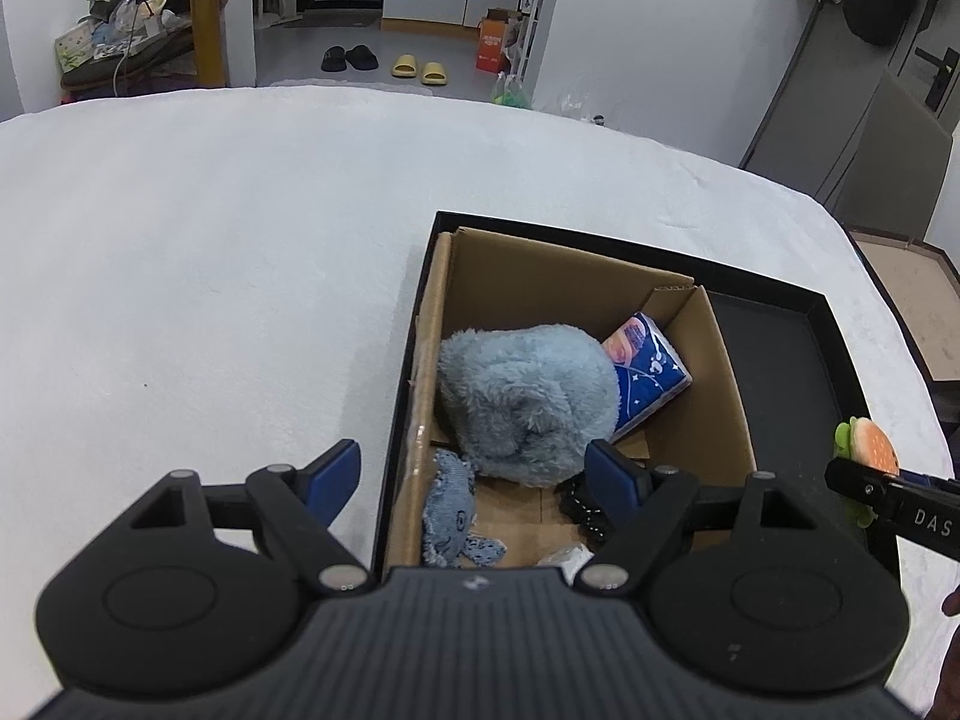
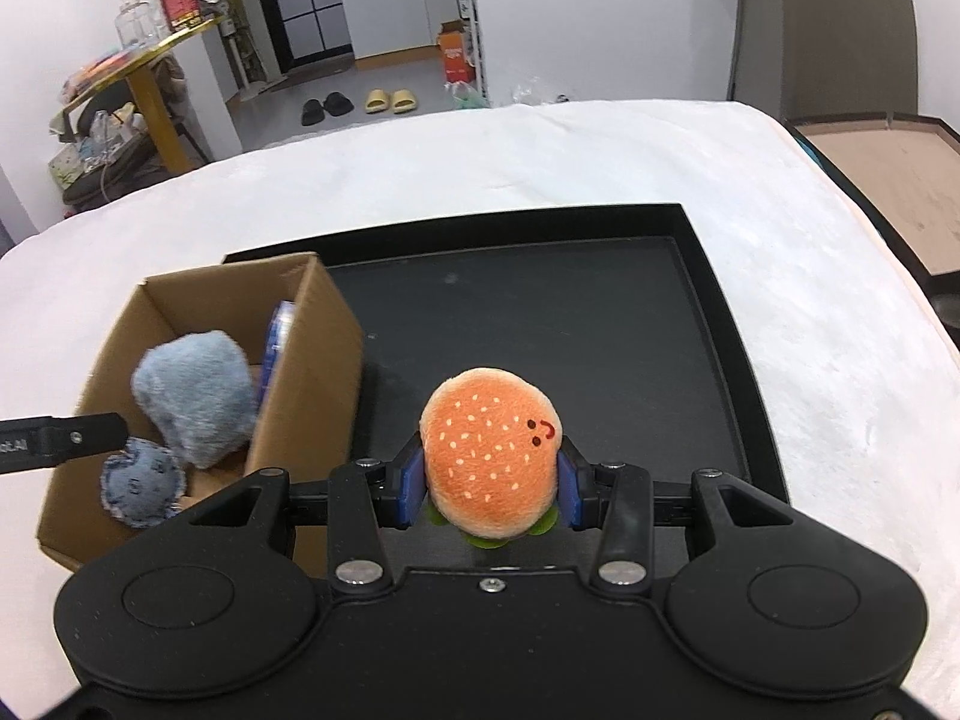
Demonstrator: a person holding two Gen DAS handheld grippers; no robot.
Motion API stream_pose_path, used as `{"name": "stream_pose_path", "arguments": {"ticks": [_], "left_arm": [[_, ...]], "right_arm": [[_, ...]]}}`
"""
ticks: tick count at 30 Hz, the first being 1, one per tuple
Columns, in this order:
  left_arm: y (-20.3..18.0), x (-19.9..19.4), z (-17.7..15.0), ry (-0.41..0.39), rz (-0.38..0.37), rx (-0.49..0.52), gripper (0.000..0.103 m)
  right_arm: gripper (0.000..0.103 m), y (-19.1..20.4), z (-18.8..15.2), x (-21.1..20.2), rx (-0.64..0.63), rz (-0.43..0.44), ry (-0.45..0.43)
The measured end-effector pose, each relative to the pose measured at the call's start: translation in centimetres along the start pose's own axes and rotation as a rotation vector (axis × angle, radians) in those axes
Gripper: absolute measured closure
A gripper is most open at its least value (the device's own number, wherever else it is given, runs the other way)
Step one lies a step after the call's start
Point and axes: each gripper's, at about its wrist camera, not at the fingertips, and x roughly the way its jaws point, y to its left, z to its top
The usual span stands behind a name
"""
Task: Organize soft objects
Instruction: 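Carry the burger plush with the right gripper over the box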
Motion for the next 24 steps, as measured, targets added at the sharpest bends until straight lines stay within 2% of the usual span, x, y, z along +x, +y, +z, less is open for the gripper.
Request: {"name": "stream_pose_path", "arguments": {"ticks": [5, 8, 13, 20, 24], "left_arm": [[0.8, -0.2, -0.3, 0.001, -0.009, -0.003, 0.025], [1.3, -0.2, -0.5, -0.001, -0.017, -0.005, 0.031], [2.3, -0.1, -0.7, 0.015, -0.031, -0.020, 0.047], [3.1, -0.3, -1.2, 0.029, -0.073, -0.017, 0.062], [3.4, 0.1, -1.5, 0.054, -0.093, -0.016, 0.076]], "right_arm": [[0.061, 1.9, 0.4, -0.4, -0.020, 0.024, -0.011], [0.061, 3.1, 0.5, -0.7, -0.030, 0.034, -0.019], [0.061, 4.7, 0.8, -1.2, -0.043, 0.051, -0.030], [0.061, 7.1, 1.0, -1.8, -0.069, 0.077, -0.042], [0.061, 8.2, 0.9, -1.8, -0.078, 0.085, -0.044]]}}
